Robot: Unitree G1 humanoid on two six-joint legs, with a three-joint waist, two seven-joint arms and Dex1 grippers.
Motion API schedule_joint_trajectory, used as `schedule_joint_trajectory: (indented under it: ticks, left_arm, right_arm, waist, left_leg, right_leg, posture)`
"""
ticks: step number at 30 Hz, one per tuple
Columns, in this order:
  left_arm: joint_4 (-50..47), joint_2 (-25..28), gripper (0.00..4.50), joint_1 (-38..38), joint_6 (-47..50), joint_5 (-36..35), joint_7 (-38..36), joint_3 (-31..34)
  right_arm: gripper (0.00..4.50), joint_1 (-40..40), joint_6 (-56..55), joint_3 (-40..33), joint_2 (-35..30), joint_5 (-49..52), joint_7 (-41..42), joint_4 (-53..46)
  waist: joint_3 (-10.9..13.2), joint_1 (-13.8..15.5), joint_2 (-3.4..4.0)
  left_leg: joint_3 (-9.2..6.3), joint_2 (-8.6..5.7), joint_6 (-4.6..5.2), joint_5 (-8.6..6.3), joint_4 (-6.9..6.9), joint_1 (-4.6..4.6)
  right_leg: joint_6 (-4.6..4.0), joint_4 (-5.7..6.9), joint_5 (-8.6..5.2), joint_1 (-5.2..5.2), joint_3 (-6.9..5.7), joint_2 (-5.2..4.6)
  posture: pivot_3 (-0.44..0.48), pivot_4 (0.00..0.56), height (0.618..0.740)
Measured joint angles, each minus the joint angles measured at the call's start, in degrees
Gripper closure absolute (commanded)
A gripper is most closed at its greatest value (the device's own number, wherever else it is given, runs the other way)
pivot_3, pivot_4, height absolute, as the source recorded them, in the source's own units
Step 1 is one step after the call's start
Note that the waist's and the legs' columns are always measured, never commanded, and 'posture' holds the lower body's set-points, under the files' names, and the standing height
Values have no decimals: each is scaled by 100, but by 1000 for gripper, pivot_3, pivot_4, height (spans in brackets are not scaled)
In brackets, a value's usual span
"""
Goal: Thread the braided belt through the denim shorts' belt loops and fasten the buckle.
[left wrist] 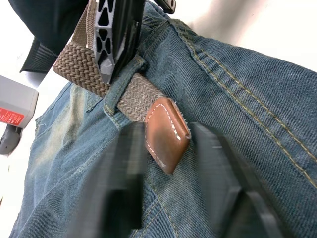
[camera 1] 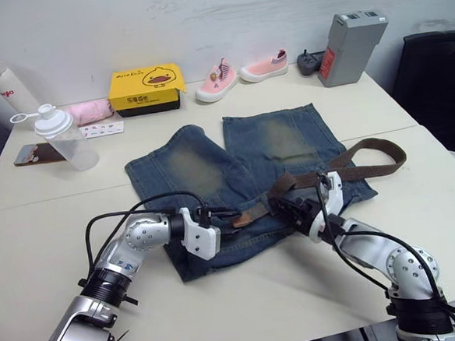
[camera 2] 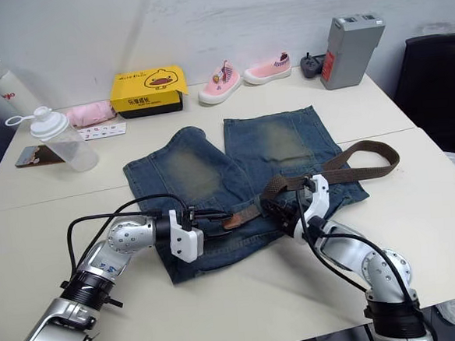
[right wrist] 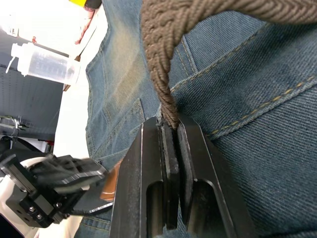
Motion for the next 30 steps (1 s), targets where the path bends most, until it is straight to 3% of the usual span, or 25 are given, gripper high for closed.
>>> schedule_joint_trajectory:
  ticks: [1,7,12,15,17,19,21,24,25,26,30]
  left_arm:
    - [0,-4,4469,-7,0,1,15,-1]
    - [-29,0,4469,-37,12,10,59,-7]
    - [-177,33,4500,-38,187,-11,63,-4]
    - [-503,125,4500,-34,511,-209,-62,18]
    - [-832,247,4500,44,774,-484,-228,60]
    - [-1107,415,4500,171,991,-730,-378,149]
    - [-1317,539,4500,291,1227,-938,-493,224]
    - [-1432,566,4500,340,1342,-1052,-566,238]
    - [-1563,645,4500,460,1451,-1167,-624,283]
    - [-1593,691,4500,478,1475,-1189,-643,315]
    - [-1630,709,4500,518,1642,-1239,-649,400]
  right_arm:
    - [4500,2,-2,-6,18,2,-28,-10]
    - [4500,81,-40,-44,38,99,-208,-216]
    - [2411,266,-174,-195,-2,565,-563,-533]
    - [838,440,-220,-472,-538,1016,-627,-898]
    - [35,563,-111,-727,-1244,1224,-356,-1170]
    - [12,728,155,-949,-2125,958,195,-1489]
    - [12,896,353,-976,-2974,279,973,-1947]
    - [12,1003,285,-662,-3750,-814,1701,-2419]
    - [12,1112,-357,230,-4866,-2746,2450,-2785]
    - [12,1177,-643,627,-5328,-3618,2722,-2784]
    - [12,918,-2156,2002,-5641,-6770,3236,-2227]
  waist:
    - [0,0,0]
    - [0,2,0]
    - [0,2,0]
    - [2,7,1]
    - [6,3,8]
    - [9,7,11]
    - [15,12,4]
    - [17,13,1]
    - [22,1,3]
    - [24,-4,6]
    - [25,-3,-21]
  left_leg:
    - [0,0,0,0,0,0]
    - [0,0,0,0,0,0]
    - [-1,1,0,0,0,-1]
    - [-2,0,4,-2,2,-4]
    - [-1,1,9,-5,4,-6]
    - [1,3,12,-7,1,-7]
    - [0,8,13,-8,-3,-11]
    - [1,3,12,-9,-2,-16]
    - [4,-12,4,-12,6,-16]
    - [5,-16,-1,-9,1,-1]
    - [27,-21,-48,17,5,-6]
  right_leg:
    - [0,0,0,0,0,0]
    - [0,0,0,0,0,1]
    - [0,0,0,0,0,0]
    - [2,-6,1,3,0,-4]
    - [3,-13,2,3,1,-5]
    - [-2,-31,-1,5,2,-4]
    - [-11,-40,-6,10,-2,2]
    - [-63,-41,-35,3,-5,5]
    - [-88,-43,-49,-3,-5,9]
    - [-97,-44,-55,-4,-5,8]
    - [-68,-44,-39,-3,-15,13]
  posture:
    - [0,150,739]
    - [0,150,739]
    - [0,150,739]
    - [0,150,739]
    - [0,150,739]
    - [0,150,739]
    - [0,150,739]
    - [0,150,739]
    - [0,150,739]
    - [0,150,739]
    - [0,150,739]
